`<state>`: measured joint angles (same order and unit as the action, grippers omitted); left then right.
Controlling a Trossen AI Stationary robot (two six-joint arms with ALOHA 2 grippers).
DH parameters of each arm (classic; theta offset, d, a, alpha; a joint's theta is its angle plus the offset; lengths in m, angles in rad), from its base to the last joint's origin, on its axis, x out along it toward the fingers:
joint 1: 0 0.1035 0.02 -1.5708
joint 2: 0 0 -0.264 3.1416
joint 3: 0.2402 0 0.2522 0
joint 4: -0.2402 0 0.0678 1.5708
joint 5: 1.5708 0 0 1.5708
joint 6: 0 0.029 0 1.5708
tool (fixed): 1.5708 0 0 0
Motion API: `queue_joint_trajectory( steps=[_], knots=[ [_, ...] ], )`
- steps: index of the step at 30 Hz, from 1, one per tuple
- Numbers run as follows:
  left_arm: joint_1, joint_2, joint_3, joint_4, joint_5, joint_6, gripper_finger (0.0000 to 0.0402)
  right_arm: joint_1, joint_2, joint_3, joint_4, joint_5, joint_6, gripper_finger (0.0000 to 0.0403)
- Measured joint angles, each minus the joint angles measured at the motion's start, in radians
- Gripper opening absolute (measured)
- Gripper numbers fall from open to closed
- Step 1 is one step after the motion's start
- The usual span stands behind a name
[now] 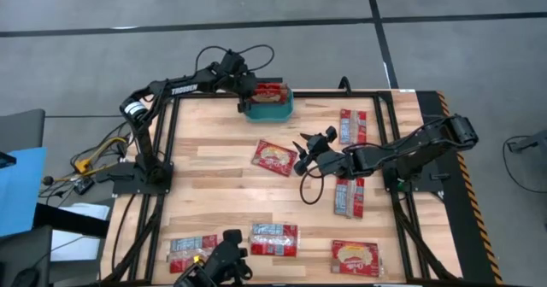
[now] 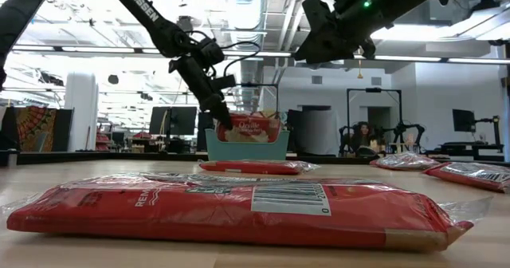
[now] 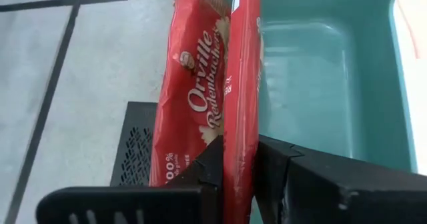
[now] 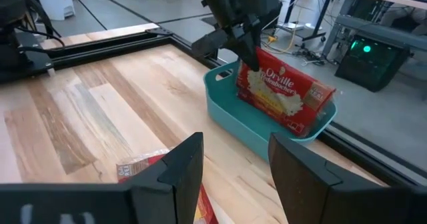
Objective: Sort popcorn bags into baskets
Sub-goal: Put the red popcorn bag into the green basket
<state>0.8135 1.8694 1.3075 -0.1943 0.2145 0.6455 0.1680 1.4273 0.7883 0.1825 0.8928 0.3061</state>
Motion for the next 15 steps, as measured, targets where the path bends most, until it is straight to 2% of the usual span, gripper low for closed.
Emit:
queue_joint_trajectory(
  steps=[4,9,15],
  knots=[
    [0.0,0.0,0.0,0.002,0.034,-0.051,0.0039,0.0,0.0,0.0,0.0,0.0,0.0,0.0189],
    [0.0,0.0,0.0,0.0,0.02,-0.068,0.005,0.0,0.0,0.0,0.0,0.0,0.0,0.0191],
    [0.0,-0.002,0.0,0.0,-0.091,-0.074,0.0102,0.002,0.0,0.0,0.0,0.0,0.0,0.0188]
  ],
)
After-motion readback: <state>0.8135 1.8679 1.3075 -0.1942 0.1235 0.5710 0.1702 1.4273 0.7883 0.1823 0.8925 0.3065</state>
